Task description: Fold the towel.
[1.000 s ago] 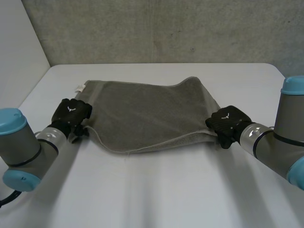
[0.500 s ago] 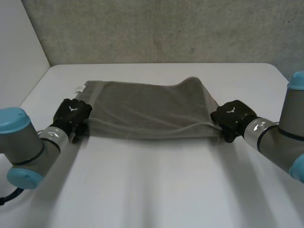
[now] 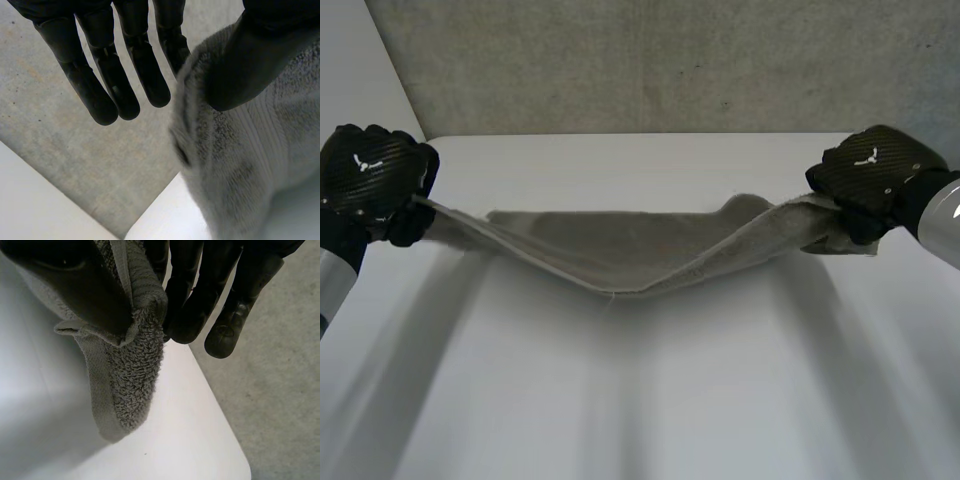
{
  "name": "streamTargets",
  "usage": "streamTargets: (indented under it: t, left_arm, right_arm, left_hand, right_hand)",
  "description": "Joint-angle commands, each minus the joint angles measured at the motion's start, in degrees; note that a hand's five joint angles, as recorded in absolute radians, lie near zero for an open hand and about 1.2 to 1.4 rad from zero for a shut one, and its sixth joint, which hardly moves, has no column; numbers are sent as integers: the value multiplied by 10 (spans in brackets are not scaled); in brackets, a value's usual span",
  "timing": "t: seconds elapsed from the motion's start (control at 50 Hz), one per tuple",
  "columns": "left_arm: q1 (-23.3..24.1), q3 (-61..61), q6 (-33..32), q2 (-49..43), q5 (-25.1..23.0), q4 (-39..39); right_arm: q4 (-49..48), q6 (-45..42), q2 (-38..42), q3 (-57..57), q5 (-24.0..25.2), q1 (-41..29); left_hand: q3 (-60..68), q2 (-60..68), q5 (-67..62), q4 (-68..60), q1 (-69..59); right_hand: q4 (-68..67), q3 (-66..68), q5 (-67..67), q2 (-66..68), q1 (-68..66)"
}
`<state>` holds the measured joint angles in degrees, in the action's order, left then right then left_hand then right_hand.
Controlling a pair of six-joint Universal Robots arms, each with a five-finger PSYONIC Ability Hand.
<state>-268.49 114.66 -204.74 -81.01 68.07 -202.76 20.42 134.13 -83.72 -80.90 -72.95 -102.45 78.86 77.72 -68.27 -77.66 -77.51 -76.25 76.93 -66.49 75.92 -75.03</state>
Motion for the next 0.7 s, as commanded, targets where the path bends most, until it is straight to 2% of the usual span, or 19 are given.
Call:
streamTargets:
  t: [0.02, 0.12, 0.34, 0.42, 0.46, 0.48, 0.5, 0.54, 0.6, 0.62, 0.7]
  left_arm:
    - [7, 5, 29, -107, -1, -25]
    - [4, -8, 21, -188, -1, -10]
    - [-2, -43, 0, -195, -2, 13]
    - [3, -70, 3, -211, -2, 8]
    - [16, -116, 2, -269, 4, 8]
    - [17, -117, 2, -269, 4, 8]
    - [32, -153, 3, -300, 7, 13]
    - [50, -188, 3, -328, 11, 15]
    - [64, -245, 5, -374, 36, 25]
    - [65, -265, 6, -387, 53, 33]
    - [70, -282, 8, -396, 67, 54]
  right_arm:
    - [-3, 3, 32, -24, 10, -1]
    - [1, 1, 54, -33, -1, -3]
    - [-2, -19, 80, -23, 8, 21]
    - [-4, -41, 139, 23, 2, 15]
    - [-5, -43, 167, 46, 4, 13]
    - [-6, -43, 193, 71, 4, 10]
    - [-6, -43, 193, 72, 4, 10]
    - [-6, -42, 244, 129, 0, 3]
    - [2, -41, 282, 174, -6, -4]
    - [2, -41, 283, 174, -6, -4]
    - [1, -34, 290, 184, -9, -5]
  left_hand:
    - [11, 23, -17, -23, -25]
    - [11, 23, -17, -23, -25]
    - [11, 23, -17, -23, -25]
    - [11, 23, -17, -23, -25]
    - [11, 23, -17, -23, -25]
    - [11, 23, -17, -23, -25]
    - [11, 23, -17, -23, -25]
    - [11, 23, -17, -23, -25]
    - [11, 23, -17, -23, -25]
    - [11, 23, -17, -23, -25]
    - [11, 23, -17, -23, -25]
  right_hand:
    - [-38, 31, -35, 41, -50]
    - [-38, 31, -35, 41, -50]
    - [-38, 31, -35, 41, -50]
    - [-38, 31, -35, 41, -50]
    - [-38, 31, -35, 41, -50]
    - [-38, 31, -35, 41, -50]
    - [-38, 31, -35, 41, -50]
    - [-38, 31, -35, 41, -50]
    - [-38, 31, -35, 41, -50]
    - [-38, 31, -35, 41, -50]
    - [-38, 31, -35, 41, -50]
